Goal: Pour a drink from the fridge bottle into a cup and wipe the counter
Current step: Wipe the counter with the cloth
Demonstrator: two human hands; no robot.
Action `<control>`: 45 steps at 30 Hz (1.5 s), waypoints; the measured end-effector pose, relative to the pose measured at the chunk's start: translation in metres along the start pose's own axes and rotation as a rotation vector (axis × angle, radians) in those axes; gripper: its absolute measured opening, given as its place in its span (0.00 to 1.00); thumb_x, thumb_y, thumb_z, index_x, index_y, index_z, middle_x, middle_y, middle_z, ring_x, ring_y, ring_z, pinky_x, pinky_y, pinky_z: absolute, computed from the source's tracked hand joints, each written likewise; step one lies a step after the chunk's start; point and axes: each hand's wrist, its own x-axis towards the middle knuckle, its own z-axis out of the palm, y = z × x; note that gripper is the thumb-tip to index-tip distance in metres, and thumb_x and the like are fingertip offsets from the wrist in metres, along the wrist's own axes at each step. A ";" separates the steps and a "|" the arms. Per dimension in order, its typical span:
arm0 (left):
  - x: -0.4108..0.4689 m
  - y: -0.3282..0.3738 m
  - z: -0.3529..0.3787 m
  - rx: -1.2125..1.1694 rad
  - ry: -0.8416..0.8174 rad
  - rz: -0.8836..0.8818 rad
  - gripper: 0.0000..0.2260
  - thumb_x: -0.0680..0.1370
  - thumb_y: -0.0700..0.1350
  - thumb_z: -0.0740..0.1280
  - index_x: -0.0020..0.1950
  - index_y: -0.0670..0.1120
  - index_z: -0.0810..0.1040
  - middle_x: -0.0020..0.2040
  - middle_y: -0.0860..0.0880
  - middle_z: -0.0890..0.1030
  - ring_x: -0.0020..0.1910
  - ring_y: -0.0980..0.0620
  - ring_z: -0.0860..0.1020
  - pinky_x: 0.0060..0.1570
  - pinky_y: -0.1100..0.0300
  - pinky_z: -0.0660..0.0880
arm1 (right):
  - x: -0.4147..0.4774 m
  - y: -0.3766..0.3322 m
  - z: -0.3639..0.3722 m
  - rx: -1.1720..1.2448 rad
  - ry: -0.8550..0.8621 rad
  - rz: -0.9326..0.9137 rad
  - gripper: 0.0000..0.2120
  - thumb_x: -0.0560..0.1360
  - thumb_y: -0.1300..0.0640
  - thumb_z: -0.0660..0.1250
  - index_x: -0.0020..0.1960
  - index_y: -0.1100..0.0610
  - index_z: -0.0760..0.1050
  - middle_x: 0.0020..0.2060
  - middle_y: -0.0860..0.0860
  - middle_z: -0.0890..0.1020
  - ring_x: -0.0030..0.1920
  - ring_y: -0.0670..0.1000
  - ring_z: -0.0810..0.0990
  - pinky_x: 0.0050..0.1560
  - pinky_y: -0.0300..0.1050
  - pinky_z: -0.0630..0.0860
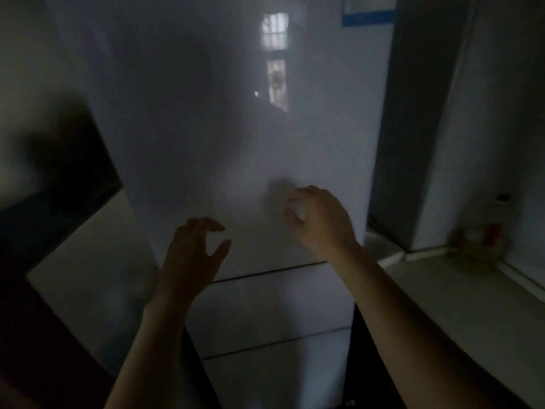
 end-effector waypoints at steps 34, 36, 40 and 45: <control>-0.302 0.384 0.149 -0.533 -1.292 1.196 0.12 0.78 0.54 0.68 0.59 0.53 0.77 0.56 0.52 0.76 0.56 0.52 0.76 0.54 0.53 0.75 | -0.547 -0.033 -0.204 -0.653 0.156 1.620 0.19 0.78 0.41 0.62 0.63 0.51 0.76 0.58 0.51 0.80 0.58 0.55 0.77 0.57 0.49 0.70; -0.329 0.402 0.126 -0.543 -1.312 1.243 0.12 0.78 0.54 0.68 0.59 0.54 0.77 0.56 0.53 0.75 0.56 0.53 0.75 0.54 0.53 0.75 | -0.578 -0.052 -0.217 -0.670 0.189 1.662 0.19 0.78 0.41 0.61 0.62 0.51 0.76 0.59 0.52 0.79 0.60 0.55 0.77 0.60 0.50 0.69; -0.394 0.439 0.088 -0.505 -1.299 1.345 0.10 0.78 0.55 0.67 0.58 0.55 0.77 0.54 0.54 0.75 0.53 0.54 0.75 0.52 0.55 0.75 | -0.645 -0.083 -0.250 -0.693 0.222 1.712 0.21 0.77 0.39 0.62 0.64 0.49 0.75 0.61 0.51 0.78 0.63 0.55 0.75 0.63 0.51 0.69; -0.495 0.502 0.024 -0.450 -1.312 1.468 0.09 0.79 0.55 0.65 0.57 0.57 0.76 0.55 0.56 0.74 0.51 0.54 0.76 0.52 0.53 0.77 | -0.749 -0.139 -0.303 -0.712 0.287 1.806 0.17 0.78 0.41 0.63 0.61 0.48 0.76 0.56 0.51 0.80 0.57 0.55 0.77 0.60 0.51 0.70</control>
